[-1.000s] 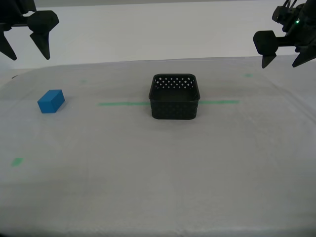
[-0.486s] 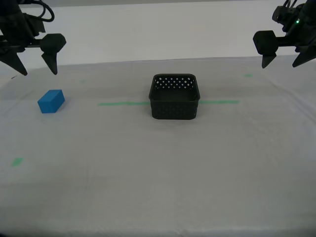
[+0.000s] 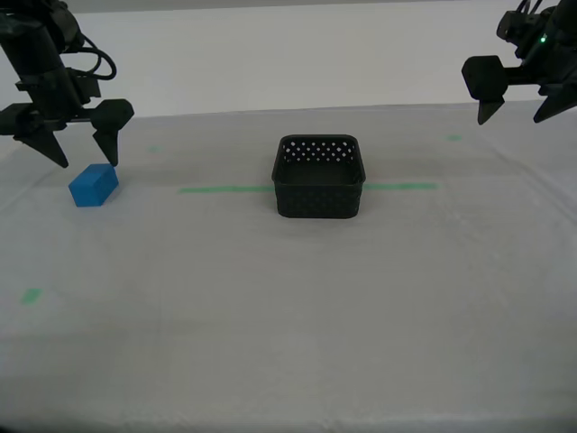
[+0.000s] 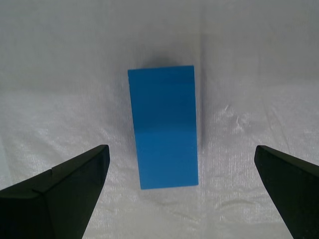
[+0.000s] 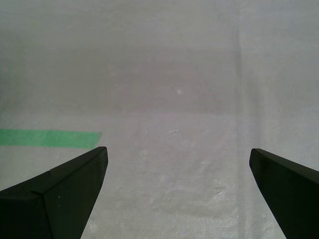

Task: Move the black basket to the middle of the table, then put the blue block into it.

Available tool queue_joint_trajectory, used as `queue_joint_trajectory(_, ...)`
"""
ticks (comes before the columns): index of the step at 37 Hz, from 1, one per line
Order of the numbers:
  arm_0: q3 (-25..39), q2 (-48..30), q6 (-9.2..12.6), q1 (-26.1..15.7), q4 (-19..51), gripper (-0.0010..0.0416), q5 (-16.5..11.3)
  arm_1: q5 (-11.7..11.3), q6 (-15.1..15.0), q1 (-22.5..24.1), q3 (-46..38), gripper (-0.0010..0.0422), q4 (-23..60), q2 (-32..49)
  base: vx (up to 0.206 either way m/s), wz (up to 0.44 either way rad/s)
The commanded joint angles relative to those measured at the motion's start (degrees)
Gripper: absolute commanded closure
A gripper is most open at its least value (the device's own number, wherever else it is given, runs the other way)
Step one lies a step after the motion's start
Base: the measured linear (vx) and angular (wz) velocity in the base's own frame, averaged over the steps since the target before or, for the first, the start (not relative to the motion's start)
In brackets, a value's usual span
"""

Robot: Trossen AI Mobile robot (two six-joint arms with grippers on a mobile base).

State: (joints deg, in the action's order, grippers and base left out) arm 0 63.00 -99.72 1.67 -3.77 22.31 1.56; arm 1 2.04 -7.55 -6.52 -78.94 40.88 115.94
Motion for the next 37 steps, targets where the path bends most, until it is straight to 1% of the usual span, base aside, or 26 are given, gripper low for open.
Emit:
queue_joint_trajectory(1, 0.04, 0.04, -0.02, -0.02, -0.07, 0.0007, -0.04, 0.2, -0.2, -0.17, 0.46, 0.0011, -1.81, 0.04, 0.0, 0.0)
queue_joint_trajectory(5, 0.04, 0.04, -0.02, -0.02, -0.04, 0.0007, -0.04, 0.24, -0.15, -0.55, 0.61, 0.0011, -4.35, 0.04, 0.0, 0.0)
queue_joint_trajectory(9, 0.04, 0.04, -0.02, -0.02, -0.04, 0.0007, -0.04, 0.83, -0.17, -0.79, 0.74, 0.0012, -5.42, 0.04, 0.0, 0.0)
queue_joint_trajectory(17, 0.04, 0.04, -0.02, -0.02, -0.04, 0.0007, -0.04, 0.9, -0.5, -0.98, 2.25, 0.0011, -7.85, 0.04, 0.0, 0.0)
queue_joint_trajectory(21, 0.04, 0.04, -0.02, -0.02, -0.04, 0.0007, -0.04, 1.7, -0.5, -1.05, 3.15, 0.0012, -9.05, 0.04, 0.0, 0.0)
queue_joint_trajectory(26, 0.04, 0.04, -0.02, -0.02, -0.04, 0.0007, -0.04, 1.84, -0.46, -1.05, 3.69, 0.0012, -9.31, 0.04, 0.0, 0.0)
queue_joint_trajectory(30, 0.04, 0.04, -0.02, -0.02, -0.04, 0.0007, -0.04, 2.8, -0.74, -1.01, 4.46, 0.0011, -9.49, 0.04, 0.0, 0.0)
queue_joint_trajectory(37, 0.04, 0.04, -0.02, -0.02, -0.04, 0.0007, -0.04, 3.52, -0.7, -1.03, 7.48, 0.0012, -12.68, 0.04, 0.0, 0.0)
